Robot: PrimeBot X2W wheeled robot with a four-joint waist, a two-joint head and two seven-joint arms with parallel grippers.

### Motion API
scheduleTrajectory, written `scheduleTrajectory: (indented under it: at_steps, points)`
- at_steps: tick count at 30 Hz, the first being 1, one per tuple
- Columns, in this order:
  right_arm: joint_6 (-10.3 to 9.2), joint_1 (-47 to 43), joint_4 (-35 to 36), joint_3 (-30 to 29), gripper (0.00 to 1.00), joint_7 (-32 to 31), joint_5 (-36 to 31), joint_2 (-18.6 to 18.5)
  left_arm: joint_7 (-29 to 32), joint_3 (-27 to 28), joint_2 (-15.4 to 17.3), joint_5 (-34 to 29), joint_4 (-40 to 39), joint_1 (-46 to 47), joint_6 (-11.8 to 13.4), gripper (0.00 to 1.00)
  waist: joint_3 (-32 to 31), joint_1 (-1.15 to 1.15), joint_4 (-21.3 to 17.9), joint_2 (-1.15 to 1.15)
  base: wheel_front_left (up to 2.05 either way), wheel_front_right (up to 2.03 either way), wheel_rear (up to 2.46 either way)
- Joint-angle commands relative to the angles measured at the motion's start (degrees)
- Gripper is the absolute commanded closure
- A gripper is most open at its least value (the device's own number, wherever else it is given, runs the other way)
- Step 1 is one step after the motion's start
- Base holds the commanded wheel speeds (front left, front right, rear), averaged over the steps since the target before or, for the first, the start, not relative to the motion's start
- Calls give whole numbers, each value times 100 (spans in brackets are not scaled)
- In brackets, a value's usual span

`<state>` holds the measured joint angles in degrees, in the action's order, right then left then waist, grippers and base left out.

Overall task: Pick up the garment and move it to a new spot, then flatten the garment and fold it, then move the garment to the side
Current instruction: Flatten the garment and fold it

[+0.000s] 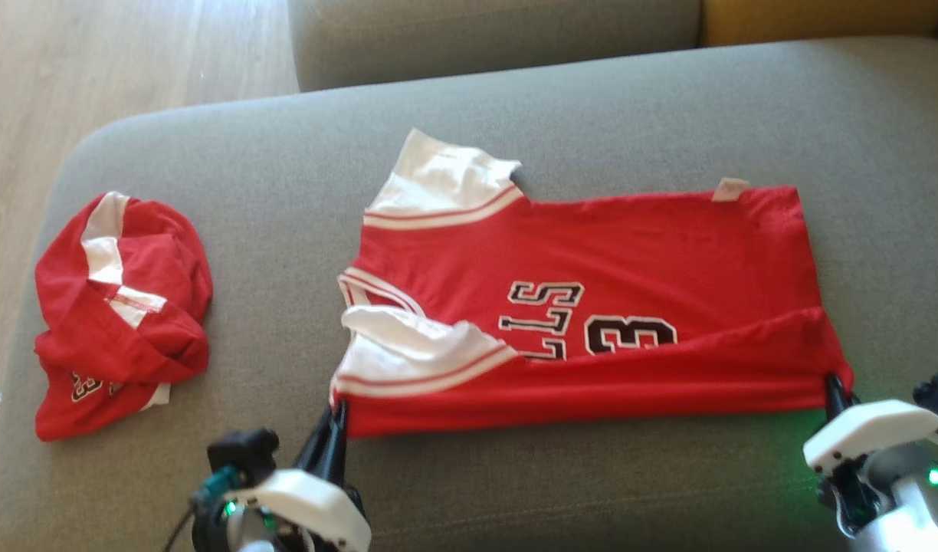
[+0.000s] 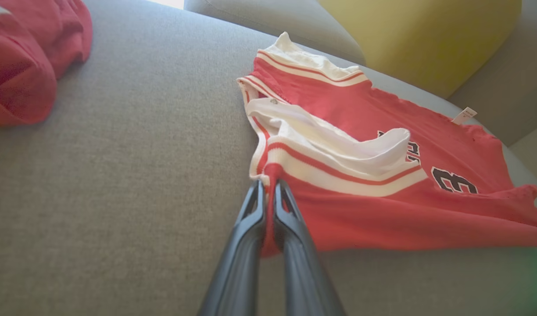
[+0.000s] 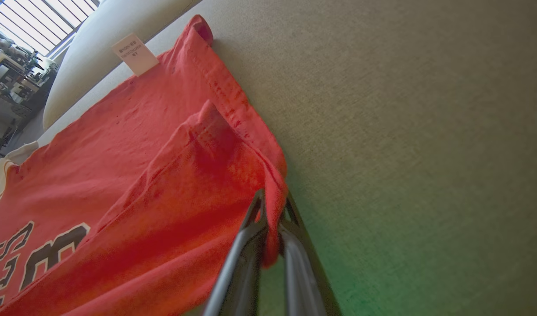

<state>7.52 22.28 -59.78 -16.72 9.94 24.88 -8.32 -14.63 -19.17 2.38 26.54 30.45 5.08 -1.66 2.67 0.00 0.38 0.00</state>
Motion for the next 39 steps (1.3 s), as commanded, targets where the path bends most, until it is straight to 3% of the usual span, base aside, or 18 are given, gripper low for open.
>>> scheduleTrajectory:
  at_steps: [1, 10, 11, 12, 13, 14, 15, 22, 26, 31, 36, 39]
  points:
    - [-3, -20, 124, 22, 100, -73, -94, -230, -37, 154, 50, 53, -29, 0, -59, 100, -108, 0, 11, 0, 0, 0, 0]
    - [-3, -365, 371, -23, 100, -716, -418, -343, 229, -300, 105, 147, 265, -346, -375, 100, -365, 0, 77, 0, 0, 0, 0]
    - [-3, -407, 443, -40, 91, -756, -428, -334, 305, -350, 116, 163, 266, -376, -399, 85, -373, 0, 80, 0, 0, 0, 0]
    - [-3, -453, 529, -74, 37, -755, -453, -329, 369, -402, 125, 186, 252, -397, -426, 64, -377, 0, 81, 0, 0, 0, 0]
    - [-3, -498, 603, -126, 0, -756, -491, -325, 399, -419, 131, 223, 228, -413, -444, 49, -379, 0, 81, 0, 0, 0, 0]
    - [-3, -535, 677, -167, 0, -762, -555, -321, 399, -415, 135, 251, 198, -418, -451, 17, -381, 0, 79, 0, 0, 0, 0]
    - [-3, -556, 762, -200, 0, -778, -620, -304, 381, -413, 142, 259, 159, -412, -454, 0, -383, 0, 72, 0, 0, 0, 0]
    - [-3, -676, 1800, -107, 0, -655, -1004, -143, 54, -121, 139, 222, -307, -312, -206, 0, -381, 0, 12, 0, 0, 0, 0]
    - [-3, -959, 2852, 490, 0, -570, -934, -61, -30, 314, 108, 186, -953, -249, -101, 0, -361, 0, -27, 0, 0, 0, 0]
    - [-3, -1429, 4046, 1136, 0, -283, -826, -228, -35, 918, 57, -3, -2066, -337, -92, 0, -300, 0, -102, 0, 0, 0, 0]
    - [-3, -1768, 4857, 1432, 0, -44, -1103, -292, -36, 701, 52, 90, -2327, -169, 19, 0, -106, 0, -256, 0, 0, 0, 0]
    - [-3, -1808, 5239, 1525, 0, -41, -1222, -222, -36, 620, 51, -106, -2091, 197, 129, 0, 142, 0, -401, 0, 0, 0, 0]
